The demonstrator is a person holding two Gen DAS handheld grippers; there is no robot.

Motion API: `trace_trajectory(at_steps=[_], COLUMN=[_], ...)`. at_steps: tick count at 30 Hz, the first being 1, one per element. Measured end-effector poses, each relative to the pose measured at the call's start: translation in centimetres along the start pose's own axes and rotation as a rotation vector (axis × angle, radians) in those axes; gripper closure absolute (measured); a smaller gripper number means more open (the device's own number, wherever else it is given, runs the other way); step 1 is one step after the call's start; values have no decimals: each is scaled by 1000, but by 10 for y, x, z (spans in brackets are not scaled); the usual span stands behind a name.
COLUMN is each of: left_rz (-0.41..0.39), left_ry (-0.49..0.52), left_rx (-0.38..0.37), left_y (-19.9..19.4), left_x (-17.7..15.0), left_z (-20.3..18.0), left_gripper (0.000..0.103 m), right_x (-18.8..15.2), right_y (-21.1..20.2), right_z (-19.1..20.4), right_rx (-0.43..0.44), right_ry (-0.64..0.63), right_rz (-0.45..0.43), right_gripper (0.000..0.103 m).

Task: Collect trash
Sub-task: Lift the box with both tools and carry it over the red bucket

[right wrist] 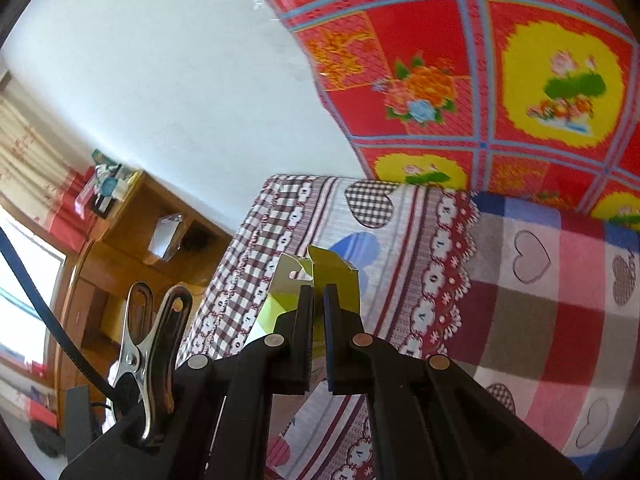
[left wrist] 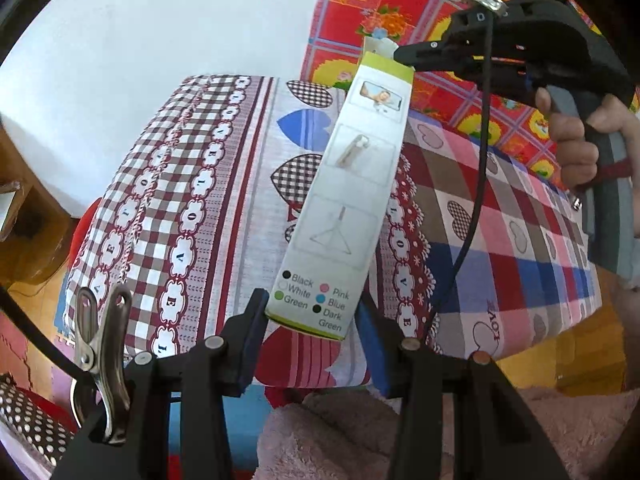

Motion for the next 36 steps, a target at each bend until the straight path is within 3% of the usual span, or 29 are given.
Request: trace_trajectory(at_steps=[10,16,28,36], left_rz=[-3,-2,-16,18], left_ry=[-86,-151,-187,-219], left_rx=[24,35,59,80], left_y=[-2,-1,-18,-17], left_x=[-2,-9,-10,-19], left_z=[25,62,177,259], left_gripper=[57,57,57,57], right_x=[9,11,22,24], right_y=[17,38,93,153], right_z=[31,63,175,235], right_rx=[52,83,131,130], right_ry=[-56,-75,-142,-141], right_rz=[20,44,58,101], right_gripper=[97,97,97,97])
Point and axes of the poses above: each gripper's, at about its wrist camera, not at the fingertips, and y roughly the way its jaws point, z to its left, x to its top, the point moved 9 cm from there along y, roughly the way its jaws point, and after that the axes turned 6 degrees about y, right-handed, at the moved point
